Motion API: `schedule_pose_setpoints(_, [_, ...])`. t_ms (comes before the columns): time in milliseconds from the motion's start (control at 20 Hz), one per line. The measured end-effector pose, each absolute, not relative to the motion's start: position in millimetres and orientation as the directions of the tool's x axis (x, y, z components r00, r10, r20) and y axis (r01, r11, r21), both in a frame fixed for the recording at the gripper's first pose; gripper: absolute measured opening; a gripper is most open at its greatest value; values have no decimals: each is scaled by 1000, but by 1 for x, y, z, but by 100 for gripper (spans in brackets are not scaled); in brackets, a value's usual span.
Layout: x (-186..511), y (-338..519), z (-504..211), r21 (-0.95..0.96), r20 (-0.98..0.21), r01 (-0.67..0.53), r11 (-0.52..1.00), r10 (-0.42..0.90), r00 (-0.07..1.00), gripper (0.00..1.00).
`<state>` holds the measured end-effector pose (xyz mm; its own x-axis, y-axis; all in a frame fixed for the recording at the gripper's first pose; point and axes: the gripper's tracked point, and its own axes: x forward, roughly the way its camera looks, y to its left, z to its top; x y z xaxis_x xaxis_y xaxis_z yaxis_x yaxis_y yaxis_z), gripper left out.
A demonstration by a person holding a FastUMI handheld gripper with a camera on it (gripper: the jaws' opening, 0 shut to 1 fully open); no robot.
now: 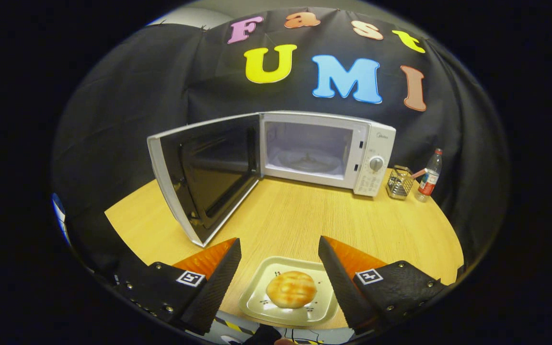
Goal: Open the microwave, put the food inside, and close the microwave door.
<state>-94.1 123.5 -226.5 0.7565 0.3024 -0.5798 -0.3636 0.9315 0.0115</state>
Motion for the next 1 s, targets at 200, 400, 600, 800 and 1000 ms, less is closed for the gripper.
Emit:
schedule_pose_setpoints(200, [-99,117,-259,3,-652,-353,935,270,709,99])
schedule_pose_setpoints(400, [-102,108,-283,-8,-704,-322,947,223,674,99])
schedule_pose_setpoints(600, [-106,101,-302,7,-753,-282,959,190,629,99])
schedule_pose_setpoints(800, [-110,98,-315,41,-796,-242,969,178,578,99])
schedule_pose_setpoints(1000, [-115,98,-322,75,-818,-219,973,186,544,99])
